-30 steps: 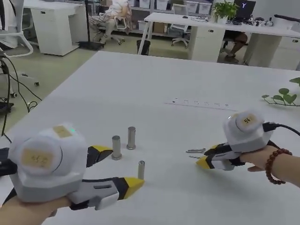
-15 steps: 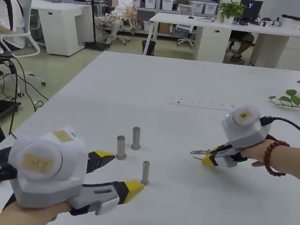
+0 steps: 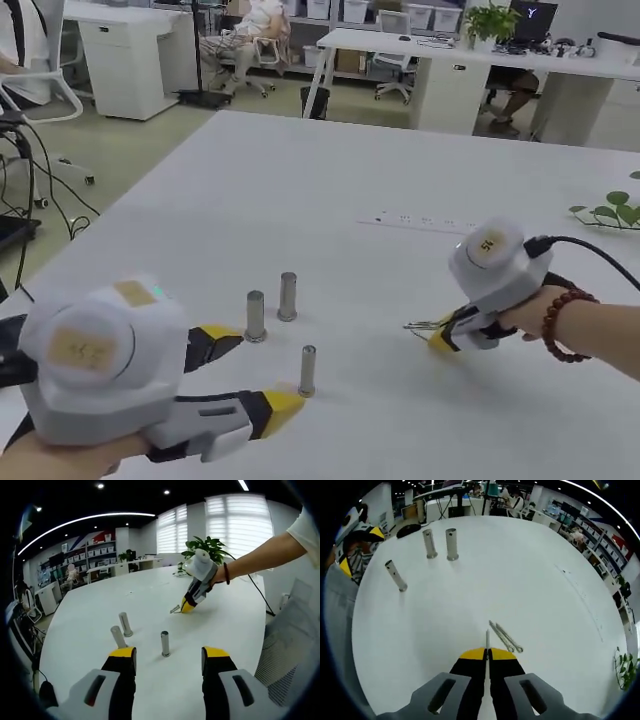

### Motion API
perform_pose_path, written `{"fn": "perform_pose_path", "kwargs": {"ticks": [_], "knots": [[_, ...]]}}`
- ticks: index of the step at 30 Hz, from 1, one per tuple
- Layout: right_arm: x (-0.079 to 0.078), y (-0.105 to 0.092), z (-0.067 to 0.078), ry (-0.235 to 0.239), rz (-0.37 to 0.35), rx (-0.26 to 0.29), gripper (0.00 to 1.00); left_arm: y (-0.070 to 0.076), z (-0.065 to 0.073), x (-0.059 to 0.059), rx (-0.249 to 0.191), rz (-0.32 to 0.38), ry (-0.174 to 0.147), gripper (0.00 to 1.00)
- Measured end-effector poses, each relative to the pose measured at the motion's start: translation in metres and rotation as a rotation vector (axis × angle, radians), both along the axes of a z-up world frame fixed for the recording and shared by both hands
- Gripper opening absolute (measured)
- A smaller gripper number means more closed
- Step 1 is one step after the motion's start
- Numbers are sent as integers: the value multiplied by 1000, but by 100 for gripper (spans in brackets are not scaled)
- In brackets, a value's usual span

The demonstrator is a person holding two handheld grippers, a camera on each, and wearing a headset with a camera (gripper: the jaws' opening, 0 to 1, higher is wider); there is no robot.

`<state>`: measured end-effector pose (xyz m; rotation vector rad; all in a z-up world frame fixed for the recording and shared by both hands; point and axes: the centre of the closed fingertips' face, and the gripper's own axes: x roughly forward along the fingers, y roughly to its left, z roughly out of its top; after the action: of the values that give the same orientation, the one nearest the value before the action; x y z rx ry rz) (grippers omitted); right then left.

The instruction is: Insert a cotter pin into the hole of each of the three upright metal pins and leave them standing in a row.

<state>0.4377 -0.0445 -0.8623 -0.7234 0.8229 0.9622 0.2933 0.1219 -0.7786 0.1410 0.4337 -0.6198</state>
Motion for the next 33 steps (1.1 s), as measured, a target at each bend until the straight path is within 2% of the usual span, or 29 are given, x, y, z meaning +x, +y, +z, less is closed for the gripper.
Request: {"fn": "perform_pose_path", "kwargs": {"ticks": [10,15,23,32,33], "knots": [[1,-1,0,-18,21,-2,1,-1,0,0,-7,-3,5,51],[-1,1,6,-48,50,13,1,2,0,1,-1,0,8,51],[-12,9,21,-113,120,22,1,3,3,4,-29,5,14,49],[-35,26,48,-175,197,82,1,-4,9,8,-64,-8,19,46],[-38,30,53,-194,216,87,1,-5,10,7,-63,-12,20,45]]}}
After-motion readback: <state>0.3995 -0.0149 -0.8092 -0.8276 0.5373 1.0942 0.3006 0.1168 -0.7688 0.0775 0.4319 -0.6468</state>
